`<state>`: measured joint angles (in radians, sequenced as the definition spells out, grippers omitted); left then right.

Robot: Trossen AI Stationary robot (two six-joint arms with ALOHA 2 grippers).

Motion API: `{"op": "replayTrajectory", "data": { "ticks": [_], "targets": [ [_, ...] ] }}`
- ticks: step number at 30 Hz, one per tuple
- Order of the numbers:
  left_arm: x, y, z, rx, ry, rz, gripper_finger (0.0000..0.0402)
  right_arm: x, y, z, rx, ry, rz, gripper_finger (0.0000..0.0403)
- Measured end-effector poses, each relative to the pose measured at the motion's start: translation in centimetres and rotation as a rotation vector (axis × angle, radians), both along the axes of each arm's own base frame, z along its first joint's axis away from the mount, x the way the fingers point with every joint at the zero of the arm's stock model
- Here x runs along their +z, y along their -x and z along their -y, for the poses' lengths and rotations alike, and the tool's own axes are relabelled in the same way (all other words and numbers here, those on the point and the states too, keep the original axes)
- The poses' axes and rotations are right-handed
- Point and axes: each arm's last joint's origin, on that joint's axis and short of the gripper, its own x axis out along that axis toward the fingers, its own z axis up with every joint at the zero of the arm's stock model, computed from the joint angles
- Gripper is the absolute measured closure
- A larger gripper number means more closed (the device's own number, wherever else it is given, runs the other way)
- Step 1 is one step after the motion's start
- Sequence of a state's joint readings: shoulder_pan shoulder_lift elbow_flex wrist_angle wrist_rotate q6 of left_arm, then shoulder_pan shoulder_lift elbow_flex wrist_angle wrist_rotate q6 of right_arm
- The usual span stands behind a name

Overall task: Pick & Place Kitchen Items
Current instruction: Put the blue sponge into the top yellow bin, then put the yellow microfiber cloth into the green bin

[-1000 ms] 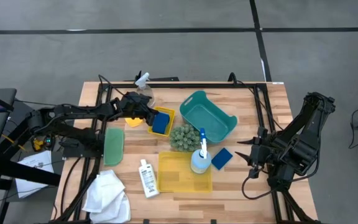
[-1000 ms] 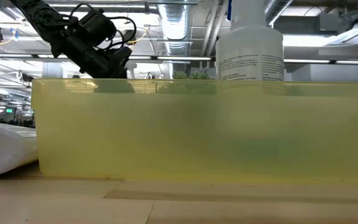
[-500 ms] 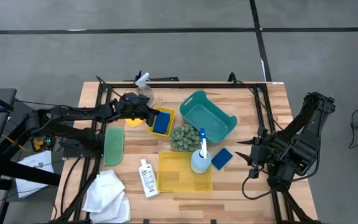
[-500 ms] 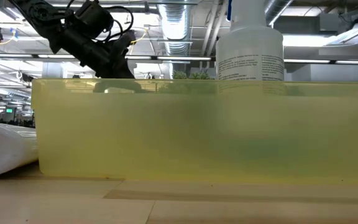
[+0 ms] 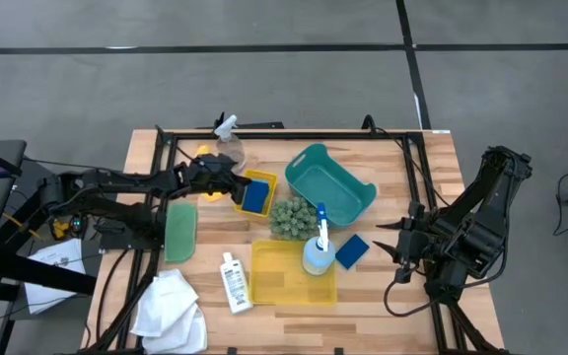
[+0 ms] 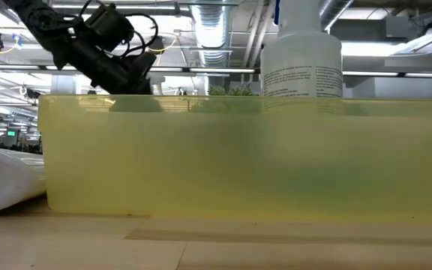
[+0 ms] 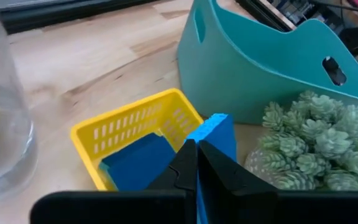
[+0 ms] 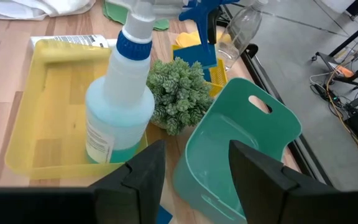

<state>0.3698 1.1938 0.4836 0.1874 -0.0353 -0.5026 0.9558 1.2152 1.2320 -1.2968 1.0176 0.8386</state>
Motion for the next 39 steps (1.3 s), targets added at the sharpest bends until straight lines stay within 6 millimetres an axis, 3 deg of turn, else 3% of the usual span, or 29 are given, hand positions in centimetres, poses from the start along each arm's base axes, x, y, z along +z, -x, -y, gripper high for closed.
{"op": "replayTrajectory", "data": {
  "ticks": [7, 17, 22, 33, 39],
  "targets": [
    [-0.7, 0.4, 0.1, 0.006, -0.008, 0.022, 0.0372, 0.0, 0.0, 0.0, -0.001, 0.000, 0.000, 0.0235],
    [0.2, 0.1, 0.0, -0.003, -0.061, 0.102, 0.0262, 0.0, 0.0, 0.0, 0.000, 0.001, 0.000, 0.0235],
    [1.1, 0.5, 0.2, -0.006, -0.079, 0.133, 0.0227, 0.0, 0.0, 0.0, 0.000, 0.001, 0.000, 0.0235],
    [1.6, 2.3, 1.3, -0.026, -0.046, 0.046, 0.0248, 0.0, -0.3, 0.3, -0.020, 0.008, 0.001, 0.0235],
    [2.4, 2.7, 3.3, -0.139, -0.062, 0.051, 0.0258, 0.2, -0.5, 0.8, -0.049, -0.003, 0.013, 0.0235]
  ]
}}
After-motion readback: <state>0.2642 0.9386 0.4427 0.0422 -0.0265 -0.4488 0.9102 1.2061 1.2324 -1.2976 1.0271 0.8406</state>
